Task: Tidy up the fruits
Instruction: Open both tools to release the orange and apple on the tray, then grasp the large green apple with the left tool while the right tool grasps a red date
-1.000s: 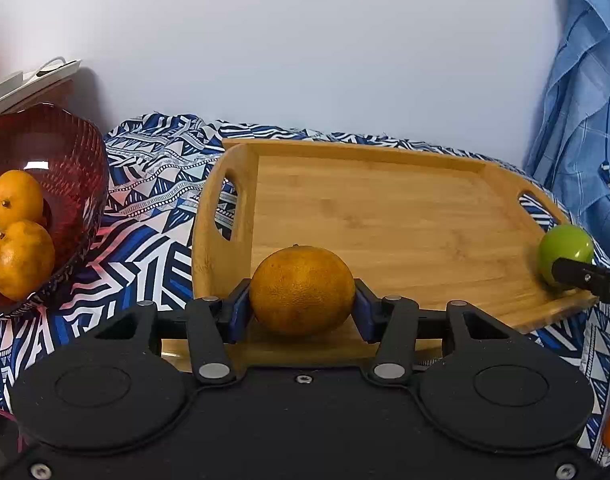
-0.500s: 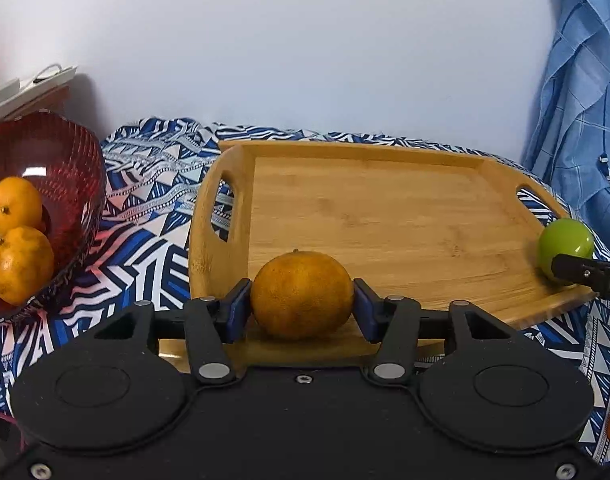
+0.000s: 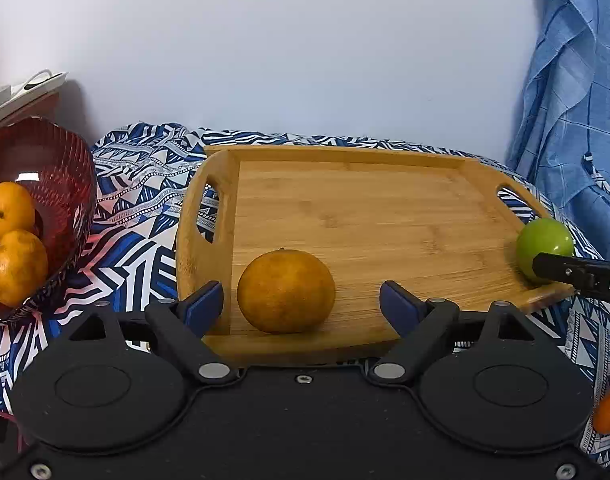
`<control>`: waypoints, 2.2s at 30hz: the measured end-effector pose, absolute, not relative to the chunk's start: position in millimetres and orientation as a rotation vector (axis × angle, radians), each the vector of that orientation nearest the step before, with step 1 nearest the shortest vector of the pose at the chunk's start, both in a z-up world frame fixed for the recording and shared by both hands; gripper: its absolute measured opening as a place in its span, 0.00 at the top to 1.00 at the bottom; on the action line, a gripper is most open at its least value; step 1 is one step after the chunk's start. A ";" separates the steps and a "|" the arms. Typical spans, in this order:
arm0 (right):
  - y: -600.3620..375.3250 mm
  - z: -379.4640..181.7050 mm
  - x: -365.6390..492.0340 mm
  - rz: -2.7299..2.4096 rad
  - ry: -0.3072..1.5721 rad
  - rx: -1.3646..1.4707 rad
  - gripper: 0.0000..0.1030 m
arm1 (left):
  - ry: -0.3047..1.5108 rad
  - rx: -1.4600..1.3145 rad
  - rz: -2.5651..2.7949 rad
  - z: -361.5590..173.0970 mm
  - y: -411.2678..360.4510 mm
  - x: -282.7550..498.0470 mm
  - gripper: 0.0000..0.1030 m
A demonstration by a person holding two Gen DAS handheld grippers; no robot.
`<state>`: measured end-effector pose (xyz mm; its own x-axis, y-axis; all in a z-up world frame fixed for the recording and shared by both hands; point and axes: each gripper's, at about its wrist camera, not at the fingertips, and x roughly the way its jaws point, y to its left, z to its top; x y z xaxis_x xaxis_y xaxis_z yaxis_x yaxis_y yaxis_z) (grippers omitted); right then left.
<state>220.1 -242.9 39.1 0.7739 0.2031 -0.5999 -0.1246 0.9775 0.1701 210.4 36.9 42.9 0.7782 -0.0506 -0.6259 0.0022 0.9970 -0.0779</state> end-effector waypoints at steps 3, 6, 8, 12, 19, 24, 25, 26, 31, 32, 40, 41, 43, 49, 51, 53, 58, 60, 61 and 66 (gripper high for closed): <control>-242.2 40.6 217.2 0.183 0.658 0.120 0.43 | 0.672 -0.078 -0.030 45.4 35.9 206.5 0.10; -241.0 41.8 215.4 0.188 0.658 0.116 0.43 | 0.671 -0.081 -0.033 46.6 35.6 202.5 0.05; -240.3 43.1 214.3 0.193 0.658 0.112 0.43 | 0.671 -0.080 -0.033 46.6 35.6 202.2 0.03; -238.5 45.8 211.4 0.198 0.650 0.102 0.43 | 0.667 -0.088 -0.038 48.1 36.7 192.4 0.00; -238.0 46.8 208.2 0.195 0.651 0.102 0.43 | 0.656 -0.087 -0.054 52.4 33.6 177.4 0.00; -235.4 48.4 203.1 0.194 0.638 0.091 0.43 | 0.645 -0.075 -0.045 55.6 30.8 169.7 0.00; -234.8 49.0 202.2 0.197 0.637 0.089 0.43 | 0.647 -0.078 -0.042 56.3 30.2 168.6 0.00; -234.4 49.6 201.2 0.202 0.637 0.090 0.43 | 0.647 -0.083 -0.041 57.5 29.6 167.3 0.00; -230.1 49.3 195.6 0.215 0.628 0.071 0.43 | 0.640 -0.092 -0.051 60.6 25.6 160.1 0.00; -229.7 48.7 194.4 0.216 0.630 0.070 0.43 | 0.640 -0.087 -0.053 60.3 24.3 158.2 0.00; -227.3 50.3 182.5 0.235 0.624 0.069 0.43 | 0.636 -0.053 -0.077 59.6 13.0 144.9 0.00; -227.3 50.4 180.4 0.239 0.624 0.067 0.43 | 0.635 -0.053 -0.079 59.3 11.9 143.4 0.00; -226.6 50.5 175.7 0.241 0.625 0.065 0.43 | 0.635 -0.053 -0.081 58.3 10.0 141.5 0.00; -226.8 49.1 165.2 0.241 0.636 0.062 0.31 | 0.633 -0.027 -0.078 53.4 4.1 134.8 0.00; -225.9 48.1 162.4 0.248 0.638 0.050 0.28 | 0.631 -0.028 -0.086 52.7 2.9 132.5 0.00; -225.3 46.8 158.9 0.254 0.636 0.036 0.26 | 0.625 -0.024 -0.100 52.4 1.0 129.9 0.00; -223.6 43.6 146.2 0.326 0.629 0.000 0.24 | 0.580 0.034 -0.119 52.8 -6.6 118.6 0.01; -222.8 41.4 140.0 0.361 0.625 -0.022 0.23 | 0.571 0.050 -0.122 52.0 -7.8 114.3 0.05; -221.5 40.9 137.0 0.374 0.626 -0.031 0.23 | 0.574 0.048 -0.125 51.4 -7.3 113.1 0.06; -219.5 34.6 123.3 0.445 0.637 -0.064 0.23 | 0.603 -0.007 -0.154 49.2 -0.7 111.2 0.17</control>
